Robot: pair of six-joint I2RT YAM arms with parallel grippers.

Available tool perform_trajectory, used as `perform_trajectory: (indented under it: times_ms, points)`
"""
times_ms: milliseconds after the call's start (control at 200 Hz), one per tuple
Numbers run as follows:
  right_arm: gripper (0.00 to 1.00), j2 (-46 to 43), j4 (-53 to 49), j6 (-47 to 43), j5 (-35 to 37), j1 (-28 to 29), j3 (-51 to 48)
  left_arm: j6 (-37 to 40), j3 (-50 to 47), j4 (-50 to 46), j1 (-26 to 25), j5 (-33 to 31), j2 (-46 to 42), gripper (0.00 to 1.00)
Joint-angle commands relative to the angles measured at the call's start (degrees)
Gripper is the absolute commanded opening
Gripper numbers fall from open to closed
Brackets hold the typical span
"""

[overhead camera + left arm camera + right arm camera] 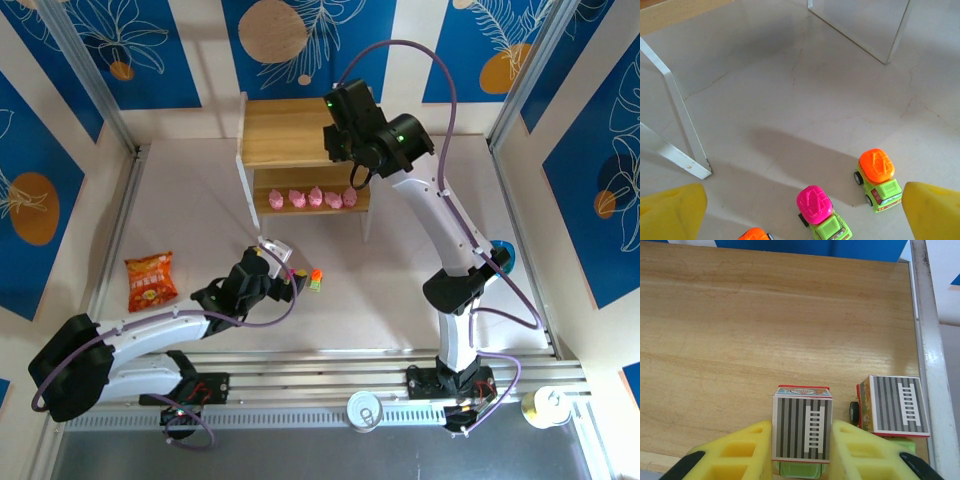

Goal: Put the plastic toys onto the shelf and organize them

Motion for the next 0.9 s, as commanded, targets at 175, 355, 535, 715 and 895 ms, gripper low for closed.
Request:
perform_trajectory:
  times_ms: [175,355,535,715,895]
  points:
    - [0.32,1.5,-0.24,-1.06,-1.69,-1.06,2.5,0.17,2.04,-0.93,-0.4,0.26,0.1,1.0]
    - [0.32,2.37,0.03,-1.26,-1.9,-1.26,3.33,0.18,2.03,-0.93,-0.4,0.33,-0.02,0.99]
    - [0.34,3.02,-0.58,-1.61,-2.02,-1.23,4.66,0.26,2.01,-1.02,-0.4,0.31,-0.17,1.0]
    - [0.39,2.9,-0.4,-2.24,-1.69,-1.38,5.3,0.2,2.07,-1.02,-0.4,0.41,-0.08,1.0]
    - [0.39,2.52,-0.24,-2.59,-1.47,-1.12,6.16,0.17,1.94,-1.11,-0.4,0.1,-0.25,1.0]
